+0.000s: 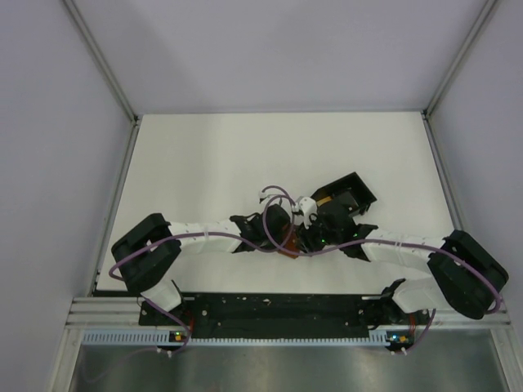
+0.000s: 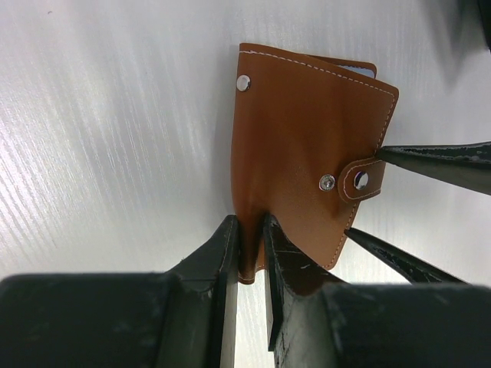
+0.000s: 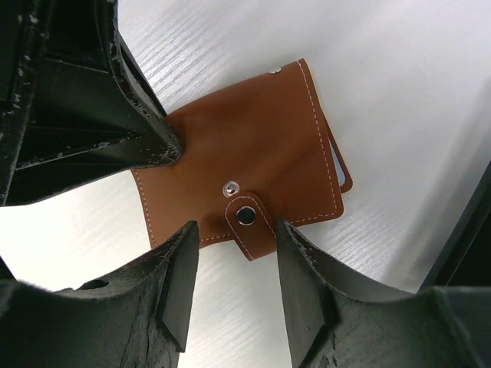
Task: Put the credit cards into the card holder
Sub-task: Close the card holder at the center of the board.
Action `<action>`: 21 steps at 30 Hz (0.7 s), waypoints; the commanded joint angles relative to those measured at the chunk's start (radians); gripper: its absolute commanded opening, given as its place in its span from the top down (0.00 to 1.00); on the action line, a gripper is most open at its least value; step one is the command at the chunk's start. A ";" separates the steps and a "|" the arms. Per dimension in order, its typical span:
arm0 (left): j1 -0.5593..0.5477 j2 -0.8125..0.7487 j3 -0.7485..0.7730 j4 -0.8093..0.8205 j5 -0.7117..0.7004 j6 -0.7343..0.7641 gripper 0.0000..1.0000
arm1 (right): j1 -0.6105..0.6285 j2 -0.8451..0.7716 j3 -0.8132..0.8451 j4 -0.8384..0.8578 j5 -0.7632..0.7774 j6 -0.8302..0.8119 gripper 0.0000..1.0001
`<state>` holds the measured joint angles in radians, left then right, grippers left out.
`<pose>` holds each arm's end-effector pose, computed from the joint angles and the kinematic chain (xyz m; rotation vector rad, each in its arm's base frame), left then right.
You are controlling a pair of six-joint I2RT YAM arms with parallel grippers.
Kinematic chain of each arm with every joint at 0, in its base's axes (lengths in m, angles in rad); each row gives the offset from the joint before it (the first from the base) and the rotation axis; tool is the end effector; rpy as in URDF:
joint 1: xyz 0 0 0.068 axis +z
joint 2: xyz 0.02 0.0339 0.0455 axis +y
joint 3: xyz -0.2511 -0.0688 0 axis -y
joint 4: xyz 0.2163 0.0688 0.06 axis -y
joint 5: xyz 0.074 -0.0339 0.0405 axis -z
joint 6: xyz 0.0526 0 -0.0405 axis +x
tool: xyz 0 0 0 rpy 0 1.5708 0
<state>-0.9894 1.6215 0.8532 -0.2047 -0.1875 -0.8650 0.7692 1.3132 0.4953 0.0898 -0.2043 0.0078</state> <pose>0.1733 -0.2459 0.1532 0.0862 2.5936 -0.4930 0.1660 0.1756 0.1560 -0.9781 2.1520 0.6249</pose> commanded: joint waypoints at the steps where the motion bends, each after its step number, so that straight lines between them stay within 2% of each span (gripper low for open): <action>1: 0.012 0.040 -0.029 -0.084 -0.040 0.052 1.00 | 0.005 0.026 0.025 0.034 -0.021 -0.023 0.58; 5: 0.017 0.037 -0.039 -0.078 -0.033 0.044 1.00 | 0.004 0.040 0.037 0.018 -0.007 -0.015 0.64; 7: 0.020 0.032 -0.048 -0.065 -0.021 0.038 1.00 | 0.004 0.038 0.034 0.018 0.025 0.021 0.59; 11: 0.023 0.018 -0.071 -0.041 0.002 0.014 1.00 | -0.007 -0.006 0.049 -0.021 0.118 0.102 0.56; 13: 0.023 -0.005 -0.089 -0.016 0.016 0.006 0.86 | -0.019 -0.049 0.048 -0.016 0.115 0.153 0.56; 15: 0.023 -0.038 -0.105 -0.004 0.028 0.003 0.58 | -0.039 -0.074 0.049 -0.018 0.105 0.219 0.56; 16: 0.023 -0.060 -0.105 -0.015 0.023 0.003 0.49 | -0.048 -0.084 0.046 -0.019 0.095 0.245 0.55; 19: 0.023 -0.126 -0.106 -0.051 -0.010 0.007 0.35 | -0.096 -0.095 0.038 -0.033 0.069 0.359 0.54; 21: 0.026 -0.173 -0.103 -0.070 -0.038 0.017 0.34 | -0.113 -0.095 0.031 -0.042 0.054 0.409 0.54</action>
<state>-0.9695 1.5326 0.7685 -0.1852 -0.1627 -0.8650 0.6991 1.2423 0.5003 0.0589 -0.1276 0.2581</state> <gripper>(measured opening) 0.650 0.459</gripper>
